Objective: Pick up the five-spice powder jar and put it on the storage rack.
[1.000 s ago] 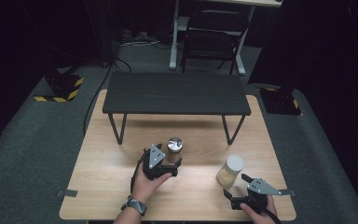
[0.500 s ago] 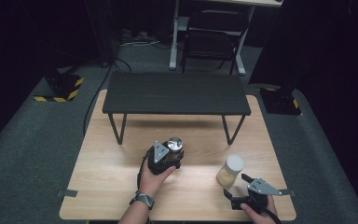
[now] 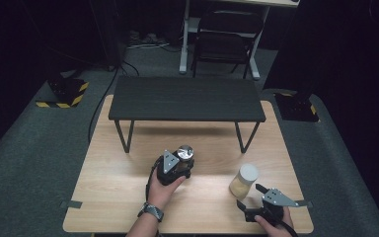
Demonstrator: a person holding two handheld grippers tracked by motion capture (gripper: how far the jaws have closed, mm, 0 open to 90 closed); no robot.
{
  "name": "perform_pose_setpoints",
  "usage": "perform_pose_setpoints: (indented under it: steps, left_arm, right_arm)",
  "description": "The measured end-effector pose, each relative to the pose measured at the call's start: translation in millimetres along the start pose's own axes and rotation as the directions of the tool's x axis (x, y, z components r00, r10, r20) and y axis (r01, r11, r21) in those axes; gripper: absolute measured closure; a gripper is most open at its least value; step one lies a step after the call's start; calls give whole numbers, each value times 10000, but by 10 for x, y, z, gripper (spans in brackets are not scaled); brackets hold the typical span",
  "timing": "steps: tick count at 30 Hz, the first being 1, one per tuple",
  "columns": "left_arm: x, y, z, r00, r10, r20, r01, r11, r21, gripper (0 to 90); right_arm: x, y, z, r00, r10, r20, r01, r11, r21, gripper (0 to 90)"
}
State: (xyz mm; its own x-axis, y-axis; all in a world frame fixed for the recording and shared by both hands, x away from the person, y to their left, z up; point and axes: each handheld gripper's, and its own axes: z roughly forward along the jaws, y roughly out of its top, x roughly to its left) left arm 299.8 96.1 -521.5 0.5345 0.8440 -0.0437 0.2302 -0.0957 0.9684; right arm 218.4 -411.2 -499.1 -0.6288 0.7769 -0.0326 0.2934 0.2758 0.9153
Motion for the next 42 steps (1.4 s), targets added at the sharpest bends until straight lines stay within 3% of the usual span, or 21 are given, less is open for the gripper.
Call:
perform_pose_setpoints:
  steps: [4,18,33,42]
  left_arm:
    - [50,23,-21,9988,-418,256,418,9991,1,300]
    - [35,55,-145,9995,-135,274,141,9996,-232,302]
    - [62,154,-433,9996,-126,-252,105,9966,-819,302]
    - [55,340,-639,9970,60,-766,-161,9911,-1324,302]
  right_arm:
    - [-1,-1,0,10000,9,-2,-9,10000,-7,8]
    - [-8,-10,-4,10000,45,-22,-45,10000,-56,8]
    - [2,-12,-6,10000,51,33,-50,10000,-64,8]
    - [7,-16,-7,10000,21,66,-21,10000,-90,8]
